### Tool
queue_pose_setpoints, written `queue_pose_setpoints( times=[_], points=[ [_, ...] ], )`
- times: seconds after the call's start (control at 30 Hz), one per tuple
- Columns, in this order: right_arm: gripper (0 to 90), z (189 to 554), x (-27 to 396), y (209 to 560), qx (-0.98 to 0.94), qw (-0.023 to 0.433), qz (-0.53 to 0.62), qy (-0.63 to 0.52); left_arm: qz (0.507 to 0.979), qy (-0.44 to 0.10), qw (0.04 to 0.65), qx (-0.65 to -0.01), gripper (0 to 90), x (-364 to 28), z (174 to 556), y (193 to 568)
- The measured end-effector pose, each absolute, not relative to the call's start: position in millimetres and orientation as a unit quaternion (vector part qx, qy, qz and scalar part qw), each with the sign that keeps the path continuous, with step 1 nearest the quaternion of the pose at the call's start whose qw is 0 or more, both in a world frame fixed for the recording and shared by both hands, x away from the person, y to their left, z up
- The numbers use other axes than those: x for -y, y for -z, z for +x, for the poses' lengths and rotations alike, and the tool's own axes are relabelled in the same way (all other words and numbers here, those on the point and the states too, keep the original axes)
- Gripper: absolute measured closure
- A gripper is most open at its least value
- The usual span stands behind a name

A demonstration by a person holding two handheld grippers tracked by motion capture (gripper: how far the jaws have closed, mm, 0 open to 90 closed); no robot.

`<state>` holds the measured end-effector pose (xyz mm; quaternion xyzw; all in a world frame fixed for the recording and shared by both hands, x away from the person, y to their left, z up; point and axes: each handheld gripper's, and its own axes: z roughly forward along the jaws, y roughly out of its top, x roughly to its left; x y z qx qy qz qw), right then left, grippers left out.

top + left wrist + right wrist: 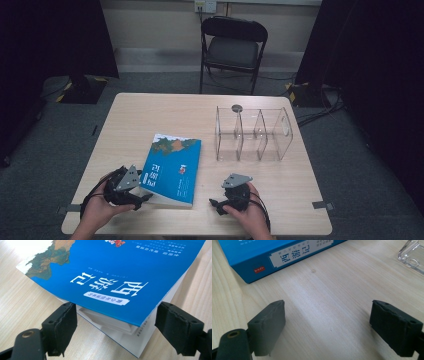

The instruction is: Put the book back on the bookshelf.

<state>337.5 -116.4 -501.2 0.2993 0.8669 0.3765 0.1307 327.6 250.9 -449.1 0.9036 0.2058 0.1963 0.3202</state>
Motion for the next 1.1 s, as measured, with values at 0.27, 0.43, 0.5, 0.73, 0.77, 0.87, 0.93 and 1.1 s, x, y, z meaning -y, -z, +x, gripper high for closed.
queue_pose_setpoints(
  times=[0.27, 0.43, 0.5, 0.73, 0.77, 0.87, 0.93, 1.1],
  points=[
    [12.6, 337.4, 116.4, 501.2, -0.867, 0.131, 0.299, -0.377, 0.9, -0.184, 0.324, -0.224, 17.8, -251.2, 327.6, 452.0],
    [12.6, 337.3, 116.3, 501.1, -0.867, 0.132, 0.3, -0.376, 0.899, -0.177, 0.329, -0.229, 17.4, -253.5, 329.0, 453.1],
    [12.6, 337.1, 116.2, 501.0, -0.867, 0.133, 0.301, -0.375, 0.899, -0.177, 0.325, -0.234, 17.5, -253.6, 328.7, 452.2],
    [14.3, 333.4, 108.9, 497.0, -0.868, 0.127, 0.305, -0.371, 0.895, -0.166, 0.335, -0.243, 17.4, -254.6, 329.8, 453.7],
    [14.4, 331.8, 106.9, 495.0, -0.867, 0.125, 0.306, -0.373, 0.893, -0.169, 0.339, -0.244, 17.4, -254.4, 329.7, 454.5],
    [14.7, 328.3, 99.3, 488.0, -0.869, 0.121, 0.292, -0.382, 0.894, -0.166, 0.335, -0.245, 17.5, -254.5, 329.5, 453.6],
    [14.8, 327.2, 95.6, 484.7, -0.868, 0.108, 0.291, -0.388, 0.895, -0.164, 0.334, -0.247, 17.6, -254.4, 329.7, 453.3],
    [15.2, 326.9, 89.5, 479.9, -0.864, 0.091, 0.292, -0.399, 0.891, -0.159, 0.34, -0.256, 17.8, -254.2, 329.7, 453.0]
  ],
)
